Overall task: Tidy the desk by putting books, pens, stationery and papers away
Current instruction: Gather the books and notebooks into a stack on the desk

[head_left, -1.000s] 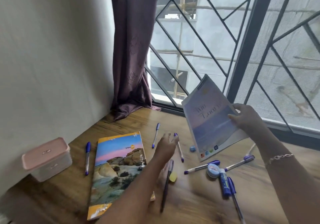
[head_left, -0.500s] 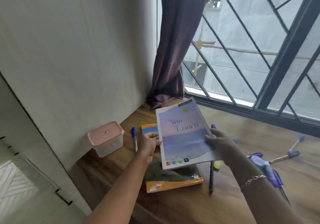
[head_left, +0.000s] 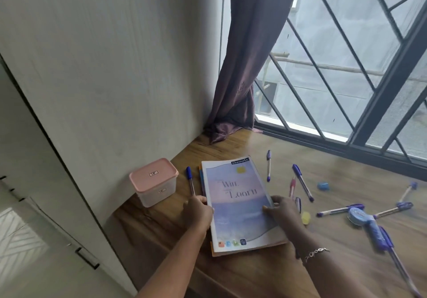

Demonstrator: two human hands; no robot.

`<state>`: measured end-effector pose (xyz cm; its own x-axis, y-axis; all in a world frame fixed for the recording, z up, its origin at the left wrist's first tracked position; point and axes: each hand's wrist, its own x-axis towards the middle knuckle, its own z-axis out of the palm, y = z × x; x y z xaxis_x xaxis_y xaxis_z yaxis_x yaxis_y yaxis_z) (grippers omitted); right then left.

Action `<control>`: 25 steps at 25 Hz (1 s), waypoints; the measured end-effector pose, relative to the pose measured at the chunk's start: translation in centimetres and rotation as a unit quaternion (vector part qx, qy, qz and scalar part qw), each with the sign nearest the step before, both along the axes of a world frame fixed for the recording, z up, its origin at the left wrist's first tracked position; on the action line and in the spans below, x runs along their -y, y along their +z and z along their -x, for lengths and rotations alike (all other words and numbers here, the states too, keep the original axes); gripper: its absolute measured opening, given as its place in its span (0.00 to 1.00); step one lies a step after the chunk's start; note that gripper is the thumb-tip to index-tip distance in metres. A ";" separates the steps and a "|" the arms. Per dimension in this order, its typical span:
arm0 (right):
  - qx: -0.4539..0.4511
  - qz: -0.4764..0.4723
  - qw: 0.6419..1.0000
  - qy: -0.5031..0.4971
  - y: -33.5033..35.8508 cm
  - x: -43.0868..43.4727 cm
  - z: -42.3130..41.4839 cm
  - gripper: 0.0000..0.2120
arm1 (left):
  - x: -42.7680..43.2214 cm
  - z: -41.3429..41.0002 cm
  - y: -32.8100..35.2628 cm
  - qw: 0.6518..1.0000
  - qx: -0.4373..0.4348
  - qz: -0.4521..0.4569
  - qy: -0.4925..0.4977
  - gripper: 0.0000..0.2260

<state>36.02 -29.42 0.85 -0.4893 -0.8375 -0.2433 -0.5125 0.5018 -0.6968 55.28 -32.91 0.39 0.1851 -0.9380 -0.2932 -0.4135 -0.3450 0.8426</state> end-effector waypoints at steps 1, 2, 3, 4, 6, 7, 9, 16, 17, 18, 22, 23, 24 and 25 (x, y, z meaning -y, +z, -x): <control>-0.019 -0.009 1.000 0.007 0.1 0.1 -0.2 0.14 | -0.1 0.1 -0.1 1.000 0.008 -0.003 0.001 0.10; -0.033 -0.021 0.999 0.016 0.1 0.2 -0.4 0.13 | 0.0 0.3 -0.1 1.000 0.004 -0.012 0.002 0.09; -0.039 -0.033 0.998 0.022 0.3 0.4 -0.6 0.14 | 0.0 0.5 0.0 1.000 -0.006 -0.025 0.005 0.09; -0.032 -0.046 0.998 0.015 0.3 0.6 -0.7 0.14 | 0.2 0.6 0.1 0.999 -0.017 -0.036 0.012 0.10; 0.015 -0.048 0.999 -0.016 0.7 1.1 -0.6 0.12 | 0.2 0.9 0.6 0.997 -0.047 -0.052 0.028 0.12; 0.051 -0.050 0.997 -0.028 1.1 1.3 -0.5 0.12 | 0.0 1.2 1.1 0.995 -0.069 -0.057 0.033 0.12; 0.127 -0.060 0.989 -0.042 1.9 1.8 -0.2 0.12 | -0.2 1.7 2.0 0.992 -0.103 -0.064 0.030 0.13; 0.218 -0.015 0.976 -0.024 2.5 2.0 -0.1 0.15 | -0.3 1.7 3.3 0.978 -0.201 -0.058 0.008 0.17; 0.218 0.004 0.976 -0.016 2.7 1.8 0.0 0.12 | -0.2 1.7 3.7 0.976 -0.212 -0.053 0.002 0.17; 0.213 0.024 0.977 -0.011 3.1 1.6 0.1 0.09 | -0.2 1.7 4.1 0.974 -0.221 -0.046 -0.002 0.17; 0.163 0.089 0.982 -0.008 4.6 -0.1 1.3 0.08 | -0.3 2.6 5.1 0.967 -0.252 -0.034 -0.016 0.05; 0.154 0.097 0.983 -0.014 4.8 -0.9 1.8 0.09 | -0.6 3.1 5.2 0.966 -0.254 -0.035 -0.026 0.04; 0.151 0.106 0.983 -0.024 5.0 -1.8 2.3 0.10 | -0.8 3.6 4.9 0.966 -0.255 -0.036 -0.037 0.04; 0.149 0.112 0.982 -0.034 5.0 -2.9 3.0 0.12 | -1.3 4.3 4.8 0.964 -0.259 -0.036 -0.049 0.05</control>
<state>33.05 -26.51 5.81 -0.4802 -0.8546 -0.1975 -0.2392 0.3442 -0.9079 50.95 -31.56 5.19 -0.0925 -0.9173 -0.3873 0.0216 -0.3907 0.9202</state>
